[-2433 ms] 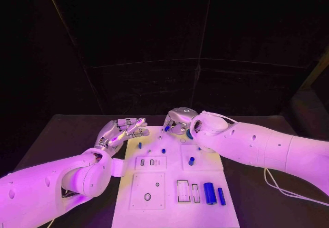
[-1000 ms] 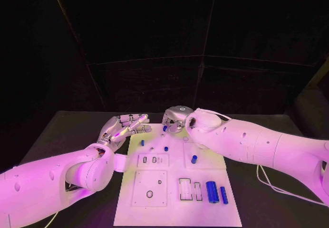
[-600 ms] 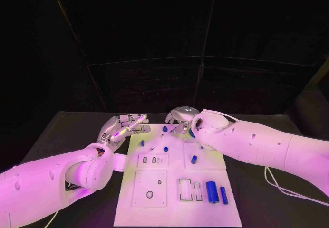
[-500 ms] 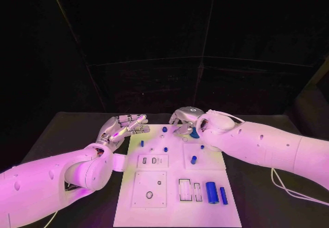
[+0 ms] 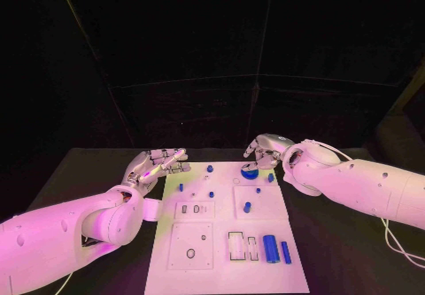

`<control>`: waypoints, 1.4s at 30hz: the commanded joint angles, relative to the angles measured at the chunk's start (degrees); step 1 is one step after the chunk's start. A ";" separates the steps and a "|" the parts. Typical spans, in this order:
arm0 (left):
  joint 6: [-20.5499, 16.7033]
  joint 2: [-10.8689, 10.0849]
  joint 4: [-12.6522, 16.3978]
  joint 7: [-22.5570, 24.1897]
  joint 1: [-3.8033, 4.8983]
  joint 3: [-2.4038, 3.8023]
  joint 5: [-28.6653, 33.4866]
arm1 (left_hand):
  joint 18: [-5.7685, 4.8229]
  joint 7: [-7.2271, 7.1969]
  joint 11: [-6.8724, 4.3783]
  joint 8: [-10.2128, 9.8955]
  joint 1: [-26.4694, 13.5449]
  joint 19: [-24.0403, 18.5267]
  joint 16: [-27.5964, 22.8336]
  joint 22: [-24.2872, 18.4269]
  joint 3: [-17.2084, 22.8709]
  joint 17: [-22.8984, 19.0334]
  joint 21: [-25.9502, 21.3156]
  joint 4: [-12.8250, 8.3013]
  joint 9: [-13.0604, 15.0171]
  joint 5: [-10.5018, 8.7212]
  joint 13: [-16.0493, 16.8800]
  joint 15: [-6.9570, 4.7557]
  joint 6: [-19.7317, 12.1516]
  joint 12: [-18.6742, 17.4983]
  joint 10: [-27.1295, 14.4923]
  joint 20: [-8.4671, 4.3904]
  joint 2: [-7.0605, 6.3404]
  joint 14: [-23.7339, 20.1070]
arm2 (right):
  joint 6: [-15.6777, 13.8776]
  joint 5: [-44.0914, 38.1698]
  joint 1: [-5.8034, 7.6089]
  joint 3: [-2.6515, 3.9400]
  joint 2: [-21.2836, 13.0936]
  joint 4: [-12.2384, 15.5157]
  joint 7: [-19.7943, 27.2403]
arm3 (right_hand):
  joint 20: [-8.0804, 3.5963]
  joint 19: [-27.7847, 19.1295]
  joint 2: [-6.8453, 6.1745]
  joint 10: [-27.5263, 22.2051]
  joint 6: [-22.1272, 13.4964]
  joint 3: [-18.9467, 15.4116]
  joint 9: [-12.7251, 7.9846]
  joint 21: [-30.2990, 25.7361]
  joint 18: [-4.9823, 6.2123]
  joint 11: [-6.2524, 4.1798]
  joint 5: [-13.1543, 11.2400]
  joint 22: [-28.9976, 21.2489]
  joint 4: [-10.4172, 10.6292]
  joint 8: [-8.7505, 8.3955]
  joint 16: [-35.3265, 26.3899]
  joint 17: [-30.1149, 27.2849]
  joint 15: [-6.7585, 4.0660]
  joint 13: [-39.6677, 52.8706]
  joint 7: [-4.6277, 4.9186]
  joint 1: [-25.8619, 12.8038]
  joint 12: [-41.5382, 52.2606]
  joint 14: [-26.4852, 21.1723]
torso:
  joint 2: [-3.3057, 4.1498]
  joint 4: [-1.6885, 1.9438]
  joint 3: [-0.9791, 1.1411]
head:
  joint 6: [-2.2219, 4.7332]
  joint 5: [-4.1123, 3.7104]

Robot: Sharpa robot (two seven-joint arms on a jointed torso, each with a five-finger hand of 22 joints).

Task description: Assemble the parts on the task board

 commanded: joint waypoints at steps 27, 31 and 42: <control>1.45 1.49 -1.92 -0.97 0.07 0.02 0.10 | 0.79 0.65 0.17 -0.57 0.92 0.65 -0.74 -0.32 0.44 0.04 -0.62 -1.17 -0.03 0.05 -0.01 -0.04 0.14 -0.49 0.02 -0.01 0.92 0.67 | 10.90 -1.26 0.10 0.14 1.20 -2.01 -7.91 | 1.65 3.92 3.03 1.31 -3.98 -6.70 0.13 4.48 -2.22 1.49 4.13 8.87 8.08 2.39 8.74 16.41 1.54 41.63 1.53 11.31 35.48 3.90 | 0.17 0.25 -0.02 | -0.74 -0.18; 1.46 1.50 -1.97 -0.98 0.07 0.02 0.10 | 0.79 0.65 0.17 -0.59 0.93 0.66 -0.76 -0.33 0.46 0.05 -0.63 -1.18 -0.03 0.06 -0.01 -0.04 0.13 -0.51 0.02 -0.01 0.97 0.68 | 11.12 -1.05 0.10 0.14 1.29 -2.24 -7.90 | 1.62 3.89 3.73 1.49 -3.50 -6.61 0.21 4.52 -2.21 1.41 4.63 8.91 8.24 2.85 8.77 16.50 1.48 42.14 1.43 11.36 35.82 3.91 | 0.18 0.32 -0.03 | -0.77 -0.23; 1.97 1.54 -2.02 -0.98 0.07 0.01 0.10 | 0.79 0.68 0.20 -0.71 1.00 0.75 -0.88 -0.40 0.66 0.06 -0.74 -1.28 -0.05 0.10 -0.03 -0.04 0.07 -0.61 -0.04 -0.01 1.27 0.74 | 11.33 -2.32 0.10 0.14 1.60 -2.45 -8.36 | 1.27 4.65 5.68 2.86 -1.23 -5.51 0.33 5.10 -2.47 0.94 0.04 10.29 7.75 4.34 9.01 17.12 1.09 44.91 0.92 12.63 37.92 4.01 | 0.21 0.31 -0.02 | -0.99 -0.26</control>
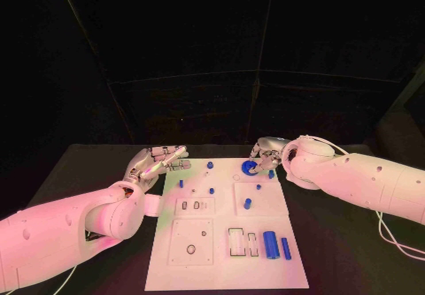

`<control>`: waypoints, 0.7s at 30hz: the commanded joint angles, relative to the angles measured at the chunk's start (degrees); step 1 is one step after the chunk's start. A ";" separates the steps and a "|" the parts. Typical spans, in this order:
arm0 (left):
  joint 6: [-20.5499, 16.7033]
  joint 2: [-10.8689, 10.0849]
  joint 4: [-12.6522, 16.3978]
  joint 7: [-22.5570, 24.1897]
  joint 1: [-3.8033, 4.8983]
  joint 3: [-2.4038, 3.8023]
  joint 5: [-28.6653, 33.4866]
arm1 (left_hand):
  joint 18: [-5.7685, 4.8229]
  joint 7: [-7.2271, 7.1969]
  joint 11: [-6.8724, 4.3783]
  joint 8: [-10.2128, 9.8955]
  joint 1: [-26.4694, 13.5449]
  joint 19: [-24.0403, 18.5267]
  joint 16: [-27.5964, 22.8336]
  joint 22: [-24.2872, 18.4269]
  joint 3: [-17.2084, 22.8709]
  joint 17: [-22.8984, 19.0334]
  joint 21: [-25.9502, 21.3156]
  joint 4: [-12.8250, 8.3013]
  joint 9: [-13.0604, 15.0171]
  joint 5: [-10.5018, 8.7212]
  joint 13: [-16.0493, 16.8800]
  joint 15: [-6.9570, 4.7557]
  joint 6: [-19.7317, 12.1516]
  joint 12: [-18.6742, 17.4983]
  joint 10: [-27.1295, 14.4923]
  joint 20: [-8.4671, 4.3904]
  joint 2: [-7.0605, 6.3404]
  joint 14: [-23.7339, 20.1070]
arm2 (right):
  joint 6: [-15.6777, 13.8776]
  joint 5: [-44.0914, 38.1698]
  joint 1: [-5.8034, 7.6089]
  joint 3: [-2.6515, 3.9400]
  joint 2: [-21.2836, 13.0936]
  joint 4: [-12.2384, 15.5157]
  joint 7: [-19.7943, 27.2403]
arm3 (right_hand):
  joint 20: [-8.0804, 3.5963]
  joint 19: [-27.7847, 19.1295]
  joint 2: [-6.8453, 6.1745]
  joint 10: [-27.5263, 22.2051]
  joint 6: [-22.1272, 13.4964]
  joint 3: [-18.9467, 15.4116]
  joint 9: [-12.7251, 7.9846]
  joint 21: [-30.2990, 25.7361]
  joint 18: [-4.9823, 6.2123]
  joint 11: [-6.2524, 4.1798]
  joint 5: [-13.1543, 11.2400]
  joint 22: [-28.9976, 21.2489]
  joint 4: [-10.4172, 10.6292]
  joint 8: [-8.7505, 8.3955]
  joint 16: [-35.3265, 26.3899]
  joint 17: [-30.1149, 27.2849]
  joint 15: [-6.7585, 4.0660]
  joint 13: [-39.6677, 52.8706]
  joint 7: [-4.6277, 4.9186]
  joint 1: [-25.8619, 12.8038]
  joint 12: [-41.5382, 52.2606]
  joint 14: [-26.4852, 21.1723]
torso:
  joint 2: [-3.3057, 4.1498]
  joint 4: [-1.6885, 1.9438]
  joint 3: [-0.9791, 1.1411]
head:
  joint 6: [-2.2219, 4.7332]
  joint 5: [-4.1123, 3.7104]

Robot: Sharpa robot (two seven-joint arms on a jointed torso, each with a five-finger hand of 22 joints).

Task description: Assemble the parts on the task board

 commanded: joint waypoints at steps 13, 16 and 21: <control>1.51 -0.16 0.27 0.21 0.08 0.04 -0.05 | 0.79 0.73 0.24 -0.46 0.26 0.51 -0.34 -0.15 0.20 0.08 -0.48 -0.55 -0.08 0.07 -0.05 -0.04 -0.09 -0.55 -0.20 -0.05 0.52 0.41 | -7.33 -8.42 -0.09 -0.13 0.45 2.28 -0.93 | -0.65 2.29 1.75 3.17 4.55 6.82 -0.10 1.55 -1.31 -0.75 -11.65 3.44 -4.76 1.29 1.02 7.58 -0.58 5.61 -0.69 5.43 4.67 4.30 | -0.04 -0.11 0.03 | -0.38 -0.18; 1.48 -0.26 0.35 0.21 0.08 0.04 -0.05 | 0.79 0.73 0.25 -0.50 0.31 0.54 -0.37 -0.16 0.24 0.08 -0.50 -0.62 -0.08 0.08 -0.05 -0.03 -0.13 -0.58 -0.24 -0.05 0.55 0.43 | -8.84 -9.46 -0.10 -0.13 0.24 3.59 -1.14 | -0.74 2.82 1.77 3.53 5.30 7.94 -0.09 1.87 -1.48 -0.89 -11.04 4.29 -5.15 1.25 1.06 7.70 -0.68 6.29 -0.84 5.33 5.24 4.32 | -0.06 -0.10 0.00 | -0.33 -0.19; 1.51 -0.35 0.51 0.22 0.08 0.04 -0.05 | 0.79 0.75 0.26 -0.55 0.35 0.58 -0.40 -0.17 0.28 0.09 -0.53 -0.69 -0.09 0.08 -0.06 -0.03 -0.18 -0.62 -0.29 -0.05 0.57 0.45 | -9.76 -9.65 -0.10 -0.13 -0.51 6.56 -1.52 | -0.84 3.17 1.32 3.61 5.90 9.29 -0.16 2.10 -1.60 -0.98 -10.00 4.87 -5.12 0.79 1.04 7.69 -0.77 6.51 -0.95 4.04 5.32 4.31 | -0.05 -0.04 0.04 | -0.17 -0.17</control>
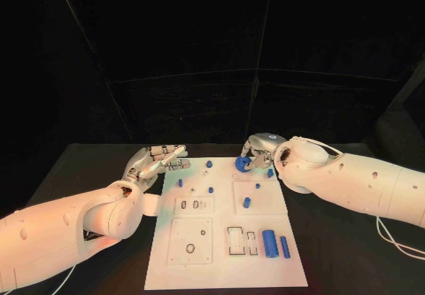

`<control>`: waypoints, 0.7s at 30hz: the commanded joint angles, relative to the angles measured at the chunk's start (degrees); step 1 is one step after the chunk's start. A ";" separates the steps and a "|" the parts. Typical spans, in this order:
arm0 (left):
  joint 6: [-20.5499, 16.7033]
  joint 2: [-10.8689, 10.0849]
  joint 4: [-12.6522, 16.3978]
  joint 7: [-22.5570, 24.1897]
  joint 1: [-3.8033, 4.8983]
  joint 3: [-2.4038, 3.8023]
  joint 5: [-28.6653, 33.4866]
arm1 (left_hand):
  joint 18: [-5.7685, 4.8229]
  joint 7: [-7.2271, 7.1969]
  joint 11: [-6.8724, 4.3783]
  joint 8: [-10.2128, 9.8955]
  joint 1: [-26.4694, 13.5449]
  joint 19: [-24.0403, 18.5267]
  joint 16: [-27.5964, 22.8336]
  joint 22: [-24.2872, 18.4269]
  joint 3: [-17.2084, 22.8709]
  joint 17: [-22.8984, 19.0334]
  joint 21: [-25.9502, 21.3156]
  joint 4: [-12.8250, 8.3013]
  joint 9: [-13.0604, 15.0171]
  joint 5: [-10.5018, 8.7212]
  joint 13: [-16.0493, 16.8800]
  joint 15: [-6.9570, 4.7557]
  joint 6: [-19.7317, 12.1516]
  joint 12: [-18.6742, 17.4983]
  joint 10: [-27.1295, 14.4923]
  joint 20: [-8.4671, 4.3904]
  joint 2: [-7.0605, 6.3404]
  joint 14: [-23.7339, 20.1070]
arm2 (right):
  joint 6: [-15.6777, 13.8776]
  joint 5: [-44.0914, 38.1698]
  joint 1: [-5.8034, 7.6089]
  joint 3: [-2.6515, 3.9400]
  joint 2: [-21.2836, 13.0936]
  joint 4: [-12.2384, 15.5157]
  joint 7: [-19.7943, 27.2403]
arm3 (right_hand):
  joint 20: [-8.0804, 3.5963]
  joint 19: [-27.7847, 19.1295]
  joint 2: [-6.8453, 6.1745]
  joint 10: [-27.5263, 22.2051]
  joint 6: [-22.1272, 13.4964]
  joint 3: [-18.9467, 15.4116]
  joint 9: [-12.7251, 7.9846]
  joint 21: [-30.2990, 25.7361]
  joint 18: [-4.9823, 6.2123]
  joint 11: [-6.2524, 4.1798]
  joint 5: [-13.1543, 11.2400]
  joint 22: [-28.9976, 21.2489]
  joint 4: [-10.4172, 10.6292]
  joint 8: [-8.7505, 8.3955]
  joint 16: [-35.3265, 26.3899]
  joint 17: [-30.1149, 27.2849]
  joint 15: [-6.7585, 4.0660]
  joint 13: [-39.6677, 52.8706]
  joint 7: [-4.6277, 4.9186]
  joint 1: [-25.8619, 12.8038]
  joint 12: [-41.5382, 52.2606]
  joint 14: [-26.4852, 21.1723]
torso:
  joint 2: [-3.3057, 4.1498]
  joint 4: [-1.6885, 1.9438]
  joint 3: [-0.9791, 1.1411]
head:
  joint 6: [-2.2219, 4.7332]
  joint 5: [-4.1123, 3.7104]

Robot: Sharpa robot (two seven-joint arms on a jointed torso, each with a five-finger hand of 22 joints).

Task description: Assemble the parts on the task board

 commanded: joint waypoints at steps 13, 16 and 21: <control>0.96 -0.32 0.43 0.42 0.09 0.05 -0.08 | 0.78 0.72 0.26 -0.35 0.43 0.53 -0.54 -0.11 0.21 0.11 -0.39 -0.76 -0.06 0.08 -0.04 -0.03 -0.19 -0.44 -0.32 0.11 0.46 0.53 | -5.27 -3.22 0.14 0.10 2.53 6.54 -1.55 | -0.13 0.77 -1.28 1.29 1.24 2.32 0.01 0.40 -0.82 -1.36 1.45 0.78 -0.12 -1.10 0.35 7.68 -0.30 1.96 -0.54 -2.51 -0.48 4.30 | 0.07 0.08 0.01 | 0.07 1.11; 0.97 -0.36 0.41 0.56 0.09 0.05 -0.08 | 0.78 0.70 0.23 -0.33 0.50 0.57 -0.57 -0.13 0.27 0.12 -0.41 -0.86 -0.05 0.08 -0.03 -0.04 -0.14 -0.42 -0.27 0.11 0.49 0.56 | -4.93 -3.89 0.14 0.10 4.83 5.33 -1.28 | -0.11 0.86 -1.39 1.27 1.28 2.71 0.00 0.46 -0.86 -1.33 1.51 0.95 -0.04 -1.28 0.34 7.66 -0.28 1.94 -0.51 -2.91 -0.55 4.29 | 0.08 0.08 -0.03 | 0.07 1.23; 0.85 -0.38 0.33 0.68 0.09 0.05 -0.08 | 0.78 0.67 0.21 -0.31 0.54 0.60 -0.59 -0.13 0.30 0.13 -0.44 -0.92 -0.04 0.07 -0.02 -0.04 -0.09 -0.40 -0.22 0.10 0.50 0.59 | -4.03 -4.16 0.12 0.07 7.99 2.83 -0.61 | -0.09 0.88 -1.52 1.30 1.23 3.01 -0.02 0.48 -0.87 -1.30 1.50 1.00 0.01 -1.46 0.35 7.69 -0.26 2.01 -0.48 -3.24 -0.51 4.30 | 0.16 0.15 0.07 | -0.12 1.51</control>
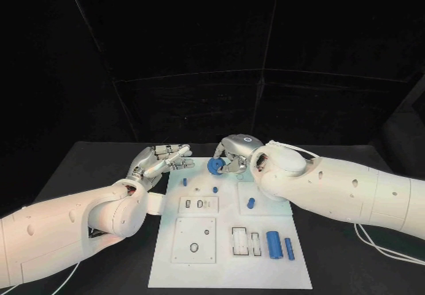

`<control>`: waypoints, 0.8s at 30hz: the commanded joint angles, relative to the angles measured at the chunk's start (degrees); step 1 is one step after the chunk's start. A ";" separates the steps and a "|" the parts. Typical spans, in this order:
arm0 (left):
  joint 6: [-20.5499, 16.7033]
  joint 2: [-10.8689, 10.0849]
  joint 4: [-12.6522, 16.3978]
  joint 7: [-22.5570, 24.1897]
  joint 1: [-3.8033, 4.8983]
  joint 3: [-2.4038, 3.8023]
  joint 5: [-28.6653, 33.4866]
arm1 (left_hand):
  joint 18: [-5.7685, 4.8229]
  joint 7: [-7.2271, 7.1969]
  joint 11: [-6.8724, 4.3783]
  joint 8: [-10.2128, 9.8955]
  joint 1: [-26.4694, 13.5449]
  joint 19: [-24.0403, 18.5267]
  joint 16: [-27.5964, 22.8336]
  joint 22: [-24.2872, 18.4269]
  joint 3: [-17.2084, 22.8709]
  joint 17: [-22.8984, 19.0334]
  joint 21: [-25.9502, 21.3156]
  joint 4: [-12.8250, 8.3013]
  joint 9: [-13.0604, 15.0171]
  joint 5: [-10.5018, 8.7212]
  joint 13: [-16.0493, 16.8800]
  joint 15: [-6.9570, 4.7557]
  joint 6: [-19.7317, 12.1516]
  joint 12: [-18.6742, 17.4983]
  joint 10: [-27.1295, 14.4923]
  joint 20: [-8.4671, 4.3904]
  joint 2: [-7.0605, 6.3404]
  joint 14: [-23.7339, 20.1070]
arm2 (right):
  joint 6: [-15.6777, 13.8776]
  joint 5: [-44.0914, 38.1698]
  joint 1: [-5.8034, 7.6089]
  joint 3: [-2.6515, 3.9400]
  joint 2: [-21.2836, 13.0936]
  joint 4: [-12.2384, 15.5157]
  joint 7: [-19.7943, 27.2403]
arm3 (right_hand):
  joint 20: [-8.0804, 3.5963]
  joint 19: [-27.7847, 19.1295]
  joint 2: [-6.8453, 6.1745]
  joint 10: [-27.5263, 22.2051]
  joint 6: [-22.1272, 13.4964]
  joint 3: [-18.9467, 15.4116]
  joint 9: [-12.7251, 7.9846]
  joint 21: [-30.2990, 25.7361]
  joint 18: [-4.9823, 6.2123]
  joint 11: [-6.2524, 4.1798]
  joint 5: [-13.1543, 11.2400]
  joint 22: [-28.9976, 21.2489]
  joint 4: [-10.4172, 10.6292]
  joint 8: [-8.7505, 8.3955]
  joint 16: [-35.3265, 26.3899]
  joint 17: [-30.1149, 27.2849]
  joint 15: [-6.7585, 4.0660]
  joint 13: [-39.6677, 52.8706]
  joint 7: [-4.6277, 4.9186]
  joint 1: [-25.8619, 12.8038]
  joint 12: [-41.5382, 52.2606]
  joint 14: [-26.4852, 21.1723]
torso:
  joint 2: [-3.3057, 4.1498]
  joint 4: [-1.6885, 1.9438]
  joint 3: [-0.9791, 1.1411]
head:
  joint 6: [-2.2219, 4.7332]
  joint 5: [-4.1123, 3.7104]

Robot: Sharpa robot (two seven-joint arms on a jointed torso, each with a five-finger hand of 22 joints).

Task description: Assemble the parts on the task board

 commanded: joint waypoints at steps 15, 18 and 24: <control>0.54 0.28 -0.06 1.01 0.10 0.05 -0.09 | 0.79 0.61 -0.05 -0.31 0.22 0.47 -0.44 -0.12 0.01 0.10 -0.29 -0.51 -0.02 0.02 0.01 0.13 0.05 -0.11 0.15 -0.11 0.06 0.46 | 3.10 -1.16 -0.51 -0.03 6.48 -7.35 2.13 | -0.04 0.49 -0.53 -0.62 0.17 0.99 0.10 0.22 -0.90 0.20 0.39 0.40 -0.08 -0.79 0.27 7.53 -0.07 2.11 0.06 -1.33 -0.50 4.37 | 0.01 0.00 0.06 | -0.45 0.04; 0.53 0.35 -0.20 0.97 0.11 0.05 -0.09 | 0.78 0.60 -0.06 -0.30 0.16 0.48 -0.48 -0.13 -0.04 0.10 -0.32 -0.54 -0.01 0.02 0.01 0.13 0.08 -0.10 0.19 -0.11 -0.03 0.46 | 4.16 -1.15 -0.67 -0.05 6.95 -8.02 2.21 | -0.02 0.52 -0.66 -0.66 0.14 1.09 0.10 0.24 -0.91 0.24 0.41 0.45 -0.03 -0.90 0.25 7.48 -0.04 2.05 0.10 -1.58 -0.57 4.36 | -0.01 -0.05 0.06 | -0.47 0.05; 0.49 0.41 -0.31 0.94 0.11 0.06 -0.09 | 0.78 0.60 -0.06 -0.30 0.16 0.48 -0.48 -0.13 -0.04 0.10 -0.32 -0.54 -0.01 0.02 0.01 0.13 0.08 -0.10 0.19 -0.11 -0.03 0.46 | 5.46 -1.14 -0.82 -0.08 7.26 -8.24 2.18 | 0.01 0.53 -0.79 -0.79 0.09 1.21 0.10 0.24 -0.91 0.28 0.44 0.48 0.02 -1.02 0.21 7.39 0.00 1.86 0.14 -1.86 -0.78 4.33 | -0.02 -0.10 0.08 | -0.55 -0.07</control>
